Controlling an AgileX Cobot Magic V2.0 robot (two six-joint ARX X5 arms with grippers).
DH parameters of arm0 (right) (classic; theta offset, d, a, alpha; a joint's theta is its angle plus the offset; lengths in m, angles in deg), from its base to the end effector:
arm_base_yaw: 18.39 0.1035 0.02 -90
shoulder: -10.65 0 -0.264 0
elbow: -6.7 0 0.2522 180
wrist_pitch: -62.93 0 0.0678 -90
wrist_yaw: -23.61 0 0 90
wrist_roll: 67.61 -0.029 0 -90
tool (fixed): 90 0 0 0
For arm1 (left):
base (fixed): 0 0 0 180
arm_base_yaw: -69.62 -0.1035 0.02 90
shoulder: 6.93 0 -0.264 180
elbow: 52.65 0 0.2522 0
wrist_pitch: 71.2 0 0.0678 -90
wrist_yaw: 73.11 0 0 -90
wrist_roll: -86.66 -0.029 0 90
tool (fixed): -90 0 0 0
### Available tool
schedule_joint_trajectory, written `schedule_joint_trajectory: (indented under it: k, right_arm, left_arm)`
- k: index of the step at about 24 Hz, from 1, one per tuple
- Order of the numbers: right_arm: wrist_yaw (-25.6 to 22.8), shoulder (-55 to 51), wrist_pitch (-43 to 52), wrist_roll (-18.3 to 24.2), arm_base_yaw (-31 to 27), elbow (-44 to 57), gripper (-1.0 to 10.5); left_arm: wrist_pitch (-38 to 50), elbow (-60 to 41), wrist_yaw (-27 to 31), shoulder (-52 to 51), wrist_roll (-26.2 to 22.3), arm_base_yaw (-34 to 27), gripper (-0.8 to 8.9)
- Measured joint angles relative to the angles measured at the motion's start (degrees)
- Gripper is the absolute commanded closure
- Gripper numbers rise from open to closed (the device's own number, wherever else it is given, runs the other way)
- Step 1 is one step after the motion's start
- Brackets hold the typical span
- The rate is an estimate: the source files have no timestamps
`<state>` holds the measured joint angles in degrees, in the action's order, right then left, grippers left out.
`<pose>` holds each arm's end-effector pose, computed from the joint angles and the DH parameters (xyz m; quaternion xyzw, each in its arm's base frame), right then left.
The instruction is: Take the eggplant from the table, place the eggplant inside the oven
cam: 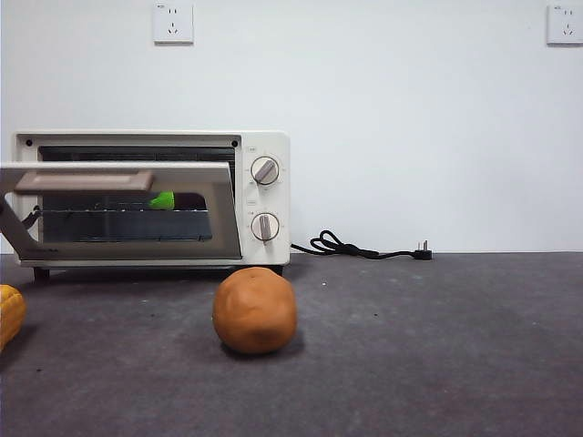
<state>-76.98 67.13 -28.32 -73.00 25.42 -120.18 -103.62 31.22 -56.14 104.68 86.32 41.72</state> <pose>0.0389 0.0299 0.5269 -0.0383 0.1740 0.2733 0.9453 0.3474 0.1525 0.1654 -0.3842 0.3181 -0.3330 0.8002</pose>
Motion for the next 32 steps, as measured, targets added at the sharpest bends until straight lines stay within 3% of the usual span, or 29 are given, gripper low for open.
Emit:
schedule_joint_trajectory:
  k: [7,14,27,32]
  right_arm:
    - [0.0,0.0,0.0,-0.3,0.0,0.2,9.6]
    - [0.0,0.0,0.0,-1.3,0.0,0.2,9.6]
    - [0.1,0.0,0.0,-1.9,0.0,0.2,9.6]
    - [0.1,0.0,0.0,-1.9,0.0,0.2,9.5]
  left_arm:
    - [3.4,4.2,3.1,-0.5,0.5,1.9,8.19]
    - [9.5,4.4,7.8,-0.5,4.1,4.2,8.19]
    - [9.7,7.9,14.6,-7.2,6.0,4.3,8.19]
    - [5.9,8.0,17.1,-12.3,6.9,5.0,8.19]
